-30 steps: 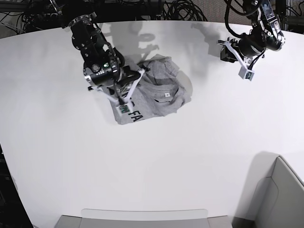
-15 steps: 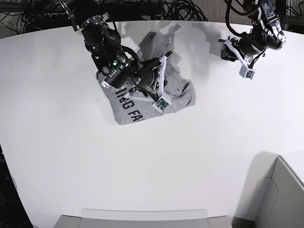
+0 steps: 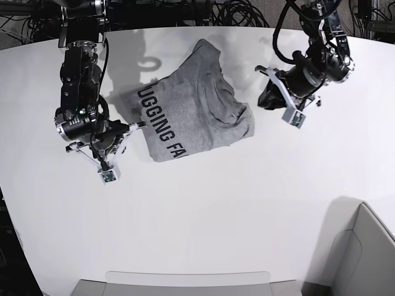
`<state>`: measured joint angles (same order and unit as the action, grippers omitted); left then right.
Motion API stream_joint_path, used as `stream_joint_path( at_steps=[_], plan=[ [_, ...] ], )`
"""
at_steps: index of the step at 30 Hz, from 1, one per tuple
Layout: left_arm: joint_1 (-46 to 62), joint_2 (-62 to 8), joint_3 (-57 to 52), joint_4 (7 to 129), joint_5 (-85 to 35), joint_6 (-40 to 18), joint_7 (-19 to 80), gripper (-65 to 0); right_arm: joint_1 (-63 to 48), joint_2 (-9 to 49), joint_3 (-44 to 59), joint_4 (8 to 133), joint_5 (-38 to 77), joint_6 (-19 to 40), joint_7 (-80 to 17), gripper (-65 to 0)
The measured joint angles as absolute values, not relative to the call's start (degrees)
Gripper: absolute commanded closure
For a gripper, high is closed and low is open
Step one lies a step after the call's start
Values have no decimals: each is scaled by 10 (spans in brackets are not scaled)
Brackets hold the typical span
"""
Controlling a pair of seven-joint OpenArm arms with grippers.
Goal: Fold the T-shirt properly
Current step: 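Grasp the bundle edges with both grippers, then flip the folded bundle over with both grippers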
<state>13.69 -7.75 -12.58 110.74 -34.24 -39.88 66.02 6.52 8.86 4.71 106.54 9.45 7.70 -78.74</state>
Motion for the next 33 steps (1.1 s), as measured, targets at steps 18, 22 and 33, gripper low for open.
stream_joint_path(
  at_steps=[18, 22, 33],
  plan=[
    [64, -109, 222, 1082, -269, -399, 594, 0, 36, 119, 66, 874, 92, 116, -701, 0],
    [64, -107, 227, 1051, -202, -399, 592, 0, 37, 114, 47, 874, 98, 189, -695, 0],
    [27, -105, 98, 964, -79, -404, 582, 0, -8, 110, -85, 952, 90, 239, -701, 0]
  ],
)
